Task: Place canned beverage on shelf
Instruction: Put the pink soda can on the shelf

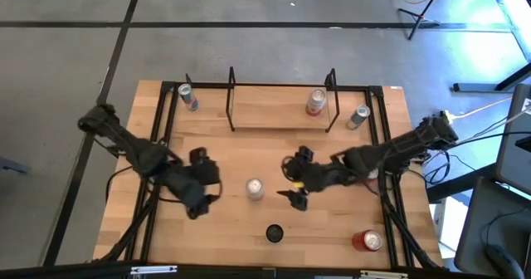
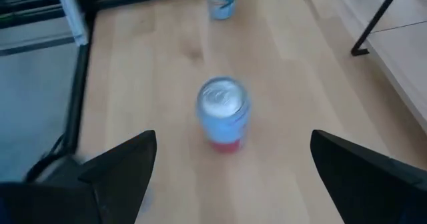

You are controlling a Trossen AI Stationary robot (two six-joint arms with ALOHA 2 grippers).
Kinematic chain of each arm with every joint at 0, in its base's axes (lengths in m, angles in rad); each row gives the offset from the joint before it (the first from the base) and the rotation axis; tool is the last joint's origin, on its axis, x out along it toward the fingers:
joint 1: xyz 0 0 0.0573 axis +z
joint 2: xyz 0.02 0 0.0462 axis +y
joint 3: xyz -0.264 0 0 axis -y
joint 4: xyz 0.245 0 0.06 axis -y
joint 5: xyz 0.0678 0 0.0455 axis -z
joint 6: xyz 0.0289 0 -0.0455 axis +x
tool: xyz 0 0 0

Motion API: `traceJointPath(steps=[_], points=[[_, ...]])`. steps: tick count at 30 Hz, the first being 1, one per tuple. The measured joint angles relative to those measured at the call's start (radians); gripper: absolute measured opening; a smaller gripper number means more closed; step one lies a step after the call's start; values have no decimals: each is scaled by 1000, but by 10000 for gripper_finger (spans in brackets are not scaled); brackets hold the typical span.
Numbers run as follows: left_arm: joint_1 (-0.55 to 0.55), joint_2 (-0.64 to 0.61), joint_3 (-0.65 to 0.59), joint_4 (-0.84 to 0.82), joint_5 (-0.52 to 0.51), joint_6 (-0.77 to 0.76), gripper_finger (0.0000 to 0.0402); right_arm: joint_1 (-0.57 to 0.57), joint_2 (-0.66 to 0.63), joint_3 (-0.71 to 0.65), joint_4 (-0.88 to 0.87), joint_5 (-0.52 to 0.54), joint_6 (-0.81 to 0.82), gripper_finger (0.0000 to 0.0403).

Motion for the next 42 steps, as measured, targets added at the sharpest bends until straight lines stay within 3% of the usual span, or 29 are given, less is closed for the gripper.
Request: traceJointPath(steps=[8, 13, 19, 26, 42], points=[[-109, -224, -301, 219, -103, -212, 319, -93, 92, 0, 116, -90, -9, 381], [-129, -263, -392, 275, -125, -302, 319, -117, 155, 45, 120, -107, -37, 381], [-121, -262, -410, 277, -127, -340, 319, -127, 252, 126, 149, -177, -104, 381], [-119, -262, -410, 280, -127, -339, 319, -131, 354, 172, 145, -178, -111, 381], [-119, -262, -410, 274, -127, -332, 319, -130, 424, 173, 140, -152, -127, 372]])
